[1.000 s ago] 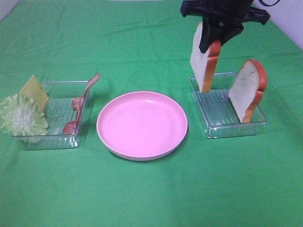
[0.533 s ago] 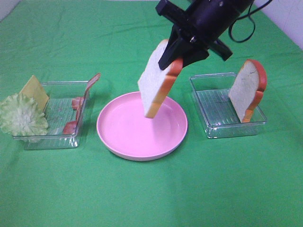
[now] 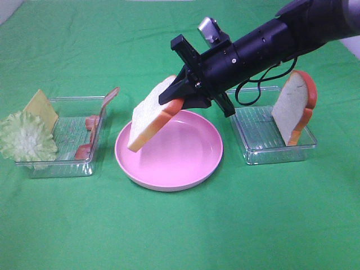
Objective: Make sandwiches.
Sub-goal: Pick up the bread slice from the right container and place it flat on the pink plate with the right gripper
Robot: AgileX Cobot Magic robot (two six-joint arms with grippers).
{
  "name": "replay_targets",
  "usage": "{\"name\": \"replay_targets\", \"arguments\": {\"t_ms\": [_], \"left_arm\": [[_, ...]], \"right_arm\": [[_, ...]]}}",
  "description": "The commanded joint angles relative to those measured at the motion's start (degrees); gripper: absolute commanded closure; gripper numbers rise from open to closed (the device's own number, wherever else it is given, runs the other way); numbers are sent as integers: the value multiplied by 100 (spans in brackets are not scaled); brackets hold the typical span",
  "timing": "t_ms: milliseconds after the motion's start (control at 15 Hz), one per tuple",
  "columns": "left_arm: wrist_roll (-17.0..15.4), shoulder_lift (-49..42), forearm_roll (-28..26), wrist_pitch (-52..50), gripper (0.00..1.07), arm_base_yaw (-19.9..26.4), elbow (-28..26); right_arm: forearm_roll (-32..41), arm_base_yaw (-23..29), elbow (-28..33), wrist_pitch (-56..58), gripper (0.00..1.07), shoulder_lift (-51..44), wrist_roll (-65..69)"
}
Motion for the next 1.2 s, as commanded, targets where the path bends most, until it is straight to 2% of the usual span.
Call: {"name": "replay_targets", "arguments": {"t_ms": [67, 600, 667, 733, 800, 867, 933, 1200], "left_arm": [[-23, -17, -11, -80, 30, -23, 11], [-23, -17, -11, -80, 30, -23, 11], [-23, -17, -11, -80, 30, -23, 11], [-23, -17, -11, -80, 30, -23, 11], [-23, -17, -11, -80, 30, -23, 11], [-23, -17, -11, -80, 30, -23, 11], [-23, -17, -11, -80, 30, -23, 11], [-23, -17, -11, -80, 30, -23, 11]], "right_arm": [[596, 11, 23, 86, 107, 372, -401], [567, 11, 17, 17, 106, 825, -401], [487, 11, 17, 17, 97, 825, -395], [424, 11, 17, 34, 84, 825, -367], [372, 11, 17, 57, 68, 825, -355], [155, 11, -17, 120, 43, 808, -372], [-74, 11, -109, 201, 40, 808, -378], [-1026, 11, -435, 401, 39, 808, -298]]}}
